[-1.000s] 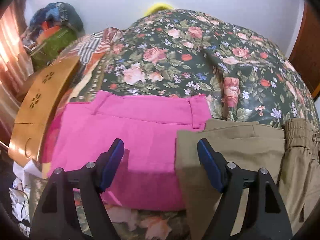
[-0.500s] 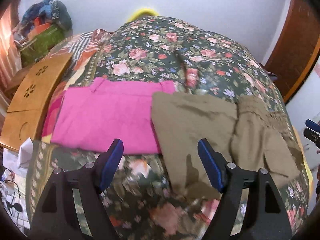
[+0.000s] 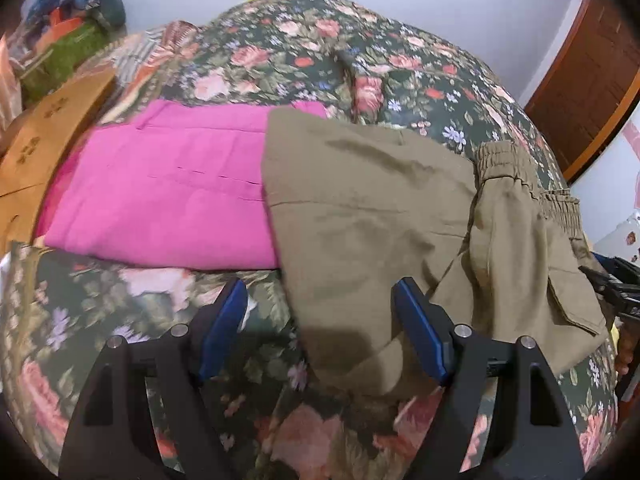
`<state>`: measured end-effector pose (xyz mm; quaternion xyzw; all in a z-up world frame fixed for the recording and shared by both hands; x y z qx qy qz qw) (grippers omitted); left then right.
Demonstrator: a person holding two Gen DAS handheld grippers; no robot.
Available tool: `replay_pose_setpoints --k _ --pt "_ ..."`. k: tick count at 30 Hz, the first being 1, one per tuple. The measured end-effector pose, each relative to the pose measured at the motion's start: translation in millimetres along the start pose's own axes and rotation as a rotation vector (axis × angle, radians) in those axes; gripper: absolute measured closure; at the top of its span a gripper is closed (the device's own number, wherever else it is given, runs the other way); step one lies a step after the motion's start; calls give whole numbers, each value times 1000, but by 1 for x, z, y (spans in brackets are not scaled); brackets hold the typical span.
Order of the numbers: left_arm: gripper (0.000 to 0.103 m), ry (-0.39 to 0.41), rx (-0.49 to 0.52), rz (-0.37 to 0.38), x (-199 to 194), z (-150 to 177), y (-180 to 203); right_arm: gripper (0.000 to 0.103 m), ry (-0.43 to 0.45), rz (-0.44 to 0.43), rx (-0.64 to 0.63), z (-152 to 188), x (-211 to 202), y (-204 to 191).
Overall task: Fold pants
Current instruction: 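Lower both open grippers toward the elastic waistband and the pant leg, then grasp the elastic waistband with the right gripper while the left gripper grasps the leg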
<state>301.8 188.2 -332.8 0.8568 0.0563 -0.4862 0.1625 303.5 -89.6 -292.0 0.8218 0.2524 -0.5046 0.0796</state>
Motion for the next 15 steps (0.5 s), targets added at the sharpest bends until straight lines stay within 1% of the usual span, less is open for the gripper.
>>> replay_pose_setpoints --k 1,3,6,8,11,13,15 --pt "26 -10 -3 18 4 -1 1 27 -9 -2 2 1 3 1" --pt "26 -25 -1 41 13 -3 4 24 -26 -33 19 2 13 4" --pt "26 -31 31 64 22 -6 14 24 -53 -114 40 3 25 8" --pt "26 -46 32 93 28 -6 17 23 -51 -129 13 1 27 7" --pt "26 -63 -3 126 33 -7 15 22 -51 -138 -17 -1 30 5" --pt "31 -71 -16 142 33 -7 14 25 -51 -142 -29 -2 30 3" --pt "43 -77 -20 152 31 -6 17 36 -46 -159 -39 -5 30 -2"
Point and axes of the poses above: each gripper's, at about its wrist camera, not at the fingertips, and x roughly the way its jaws point, y to its right, z to its underside, the point moved 8 cm from there along x, roughly the way its jaws point, and after that the axes turned 5 degrees about -x, right-handed, at the moved point
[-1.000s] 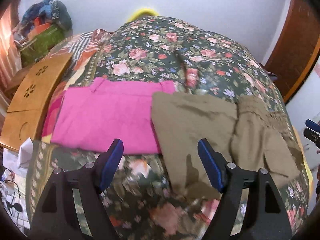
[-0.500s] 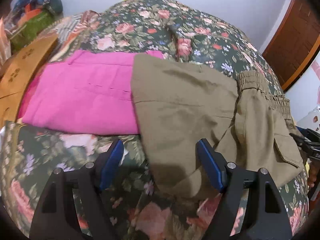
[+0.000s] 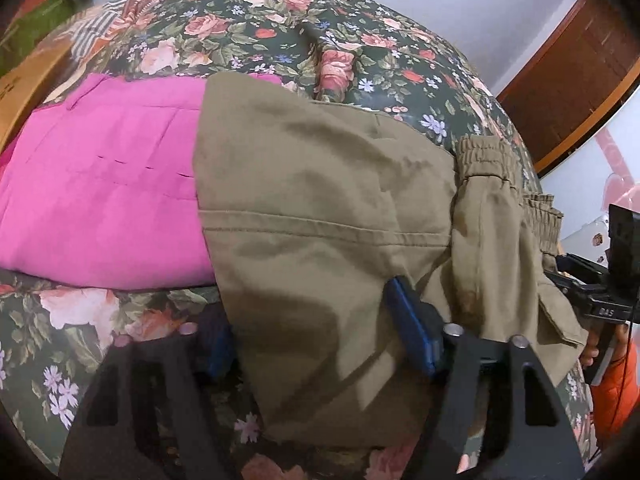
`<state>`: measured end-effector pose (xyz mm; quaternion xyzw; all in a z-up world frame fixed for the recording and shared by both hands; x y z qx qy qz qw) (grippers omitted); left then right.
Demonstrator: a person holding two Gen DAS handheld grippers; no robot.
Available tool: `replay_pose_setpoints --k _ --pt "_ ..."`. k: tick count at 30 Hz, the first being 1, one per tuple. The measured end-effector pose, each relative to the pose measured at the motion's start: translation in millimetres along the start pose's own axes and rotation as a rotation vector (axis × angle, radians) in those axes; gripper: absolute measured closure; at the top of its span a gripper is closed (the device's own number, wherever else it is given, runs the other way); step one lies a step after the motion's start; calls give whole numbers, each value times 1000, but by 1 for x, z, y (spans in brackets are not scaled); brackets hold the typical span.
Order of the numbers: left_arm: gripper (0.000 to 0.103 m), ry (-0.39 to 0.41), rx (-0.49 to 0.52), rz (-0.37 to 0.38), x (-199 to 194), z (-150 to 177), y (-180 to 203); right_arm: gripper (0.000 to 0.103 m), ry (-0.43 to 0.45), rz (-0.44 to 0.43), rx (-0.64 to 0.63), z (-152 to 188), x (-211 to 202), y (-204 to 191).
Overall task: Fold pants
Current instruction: 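Grasp the elastic waistband with the right gripper while the left gripper grasps the leg, then lift and fold the held pants over onto themselves, then open both grippers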
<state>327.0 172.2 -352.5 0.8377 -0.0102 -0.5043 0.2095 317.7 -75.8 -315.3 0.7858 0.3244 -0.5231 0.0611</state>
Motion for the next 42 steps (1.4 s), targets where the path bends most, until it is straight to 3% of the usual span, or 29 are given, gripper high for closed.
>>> replay_pose_setpoints --k 2,6,12,18,29,42 --pt "49 -2 -5 -11 -2 1 2 39 7 1 7 -3 1 0" --pt "77 -1 -15 -1 -10 5 6 57 38 18 34 -6 -3 2" --pt "94 44 54 -94 -28 10 12 76 72 26 12 -9 -15 1" --pt "101 96 73 -112 -53 8 17 85 104 0 0 -16 -30 -9" --pt "101 180 112 -80 -105 1 42 88 180 -29 -69 -29 -71 -47" --pt "101 287 87 -126 -171 -15 8 89 258 -35 -174 -61 -95 -104"
Point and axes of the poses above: each gripper's, at about its wrist camera, not at the fingertips, and x roughly the way its jaws point, y to its right, z to its underside, the point moved 8 cm from there along x, roughly the way its jaws point, and after that the axes turned 5 degrees about -x, right-handed, at the moved point
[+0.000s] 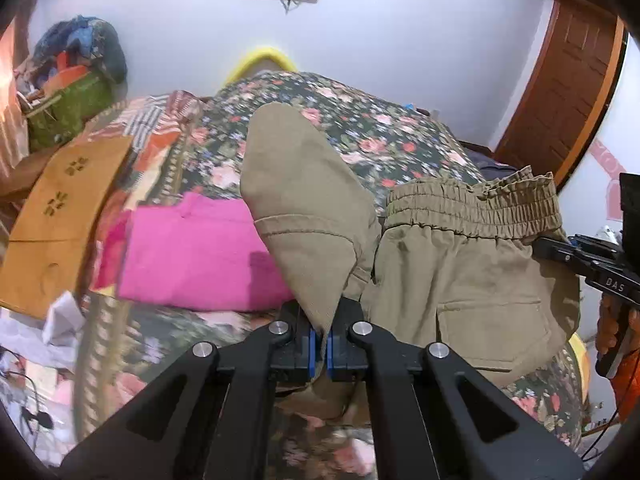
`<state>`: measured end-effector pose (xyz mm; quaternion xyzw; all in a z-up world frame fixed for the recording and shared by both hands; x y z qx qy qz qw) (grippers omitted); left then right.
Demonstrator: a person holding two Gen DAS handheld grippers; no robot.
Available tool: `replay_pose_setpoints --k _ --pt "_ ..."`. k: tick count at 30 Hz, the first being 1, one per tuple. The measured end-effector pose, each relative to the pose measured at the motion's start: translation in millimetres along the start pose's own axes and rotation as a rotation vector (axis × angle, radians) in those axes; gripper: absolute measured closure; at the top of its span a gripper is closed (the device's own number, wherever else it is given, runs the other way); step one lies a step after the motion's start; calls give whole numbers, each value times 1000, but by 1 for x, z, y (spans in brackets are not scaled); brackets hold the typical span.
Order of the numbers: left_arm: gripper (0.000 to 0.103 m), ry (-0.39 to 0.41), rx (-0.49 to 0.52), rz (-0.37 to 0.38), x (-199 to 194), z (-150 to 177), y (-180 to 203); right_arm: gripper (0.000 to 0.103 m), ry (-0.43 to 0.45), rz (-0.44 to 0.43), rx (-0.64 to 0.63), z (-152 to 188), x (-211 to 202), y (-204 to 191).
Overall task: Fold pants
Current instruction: 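Lift and fold the held pants over onto themselves, then open both grippers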
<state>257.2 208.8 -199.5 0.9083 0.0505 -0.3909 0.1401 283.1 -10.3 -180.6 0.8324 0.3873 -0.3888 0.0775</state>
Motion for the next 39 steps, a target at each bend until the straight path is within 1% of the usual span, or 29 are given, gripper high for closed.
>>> replay_pose_setpoints --k 6,15,19,26,29,31,33,35,37,39 --pt "101 31 -21 -53 -3 -24 -41 89 25 -9 -49 -35 21 -26" --pt "101 31 -81 -102 20 -50 -112 89 40 -46 -116 -79 74 -66" --pt "101 35 -88 -130 33 -62 -137 89 44 -54 -128 -95 102 -74" --pt "101 64 -126 -170 48 -80 -178 90 58 -61 -136 -119 148 -85" --pt "101 44 -152 -157 66 -78 -194 90 46 -65 -117 -120 165 -85" --pt "101 10 -168 -159 82 -71 -206 90 13 -71 -93 -115 181 -81" --pt "101 -39 -188 -163 99 -60 -218 90 -33 -77 -66 -104 196 -75" --pt "101 -76 -202 -182 110 -49 -228 89 -93 -74 -49 -87 212 -68" --pt "98 -125 -215 -185 122 -37 -238 89 -132 -54 -52 -75 221 -62" --pt "93 -169 -242 -168 130 -25 -246 85 -165 -50 -35 -64 225 -55"
Point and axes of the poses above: each gripper's, at about its wrist camera, not at the fingertips, and x roughly the way its jaws point, y to its right, z to its underside, the point moved 8 cm from there along x, roughly the way its jaws point, and after that the axes turned 5 degrees about -x, right-handed, at the moved point
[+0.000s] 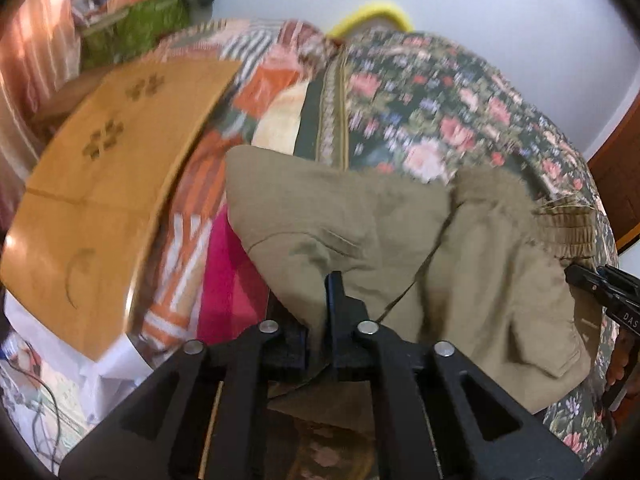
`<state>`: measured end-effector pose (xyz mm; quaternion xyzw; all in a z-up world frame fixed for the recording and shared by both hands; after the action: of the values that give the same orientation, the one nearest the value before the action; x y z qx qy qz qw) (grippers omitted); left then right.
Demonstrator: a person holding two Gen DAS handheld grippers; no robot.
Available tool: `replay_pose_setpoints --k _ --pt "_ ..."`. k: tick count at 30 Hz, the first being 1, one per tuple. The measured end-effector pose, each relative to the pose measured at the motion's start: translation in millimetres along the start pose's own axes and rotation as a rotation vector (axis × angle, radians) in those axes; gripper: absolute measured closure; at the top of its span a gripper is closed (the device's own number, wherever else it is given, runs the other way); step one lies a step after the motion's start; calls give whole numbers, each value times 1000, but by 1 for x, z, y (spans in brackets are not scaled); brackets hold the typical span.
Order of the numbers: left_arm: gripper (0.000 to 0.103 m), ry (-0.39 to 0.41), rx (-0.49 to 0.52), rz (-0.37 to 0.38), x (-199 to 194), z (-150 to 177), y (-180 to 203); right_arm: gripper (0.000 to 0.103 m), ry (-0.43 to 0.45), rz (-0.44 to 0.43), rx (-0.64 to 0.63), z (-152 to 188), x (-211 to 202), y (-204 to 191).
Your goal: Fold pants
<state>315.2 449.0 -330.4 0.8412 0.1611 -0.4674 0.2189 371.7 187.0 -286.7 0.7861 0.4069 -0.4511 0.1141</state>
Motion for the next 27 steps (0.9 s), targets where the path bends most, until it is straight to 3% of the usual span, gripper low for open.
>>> replay_pose_setpoints --k 3,6,9,16,21,27 --pt "73 -41 -10 -18 11 10 -6 76 -29 -17 32 8 2 6" --pt "55 -29 -8 -75 6 11 -10 71 -63 18 1 12 1 5" --pt "51 -16 -1 -81 -6 13 -11 61 -81 73 -44 14 -5 5" --pt "50 70 47 -99 -59 14 5 60 -11 119 -84 12 -47 4" --pt "50 193 74 -25 -131 13 42 60 82 134 -112 1 -97 -11" --pt "49 388 128 58 -241 23 94 60 257 132 -146 -14 -184 -48"
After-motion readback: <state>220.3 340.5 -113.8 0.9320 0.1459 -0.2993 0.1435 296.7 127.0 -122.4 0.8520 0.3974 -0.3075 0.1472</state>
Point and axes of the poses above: each gripper's, at about its wrist camera, not at the fingertips, and x roughly the way its jaws point, y to its right, z to its underside, the point moved 8 cm from there along x, roughly the way its jaws point, and after that the axes turned 5 degrees about -x, right-handed, at the moved point
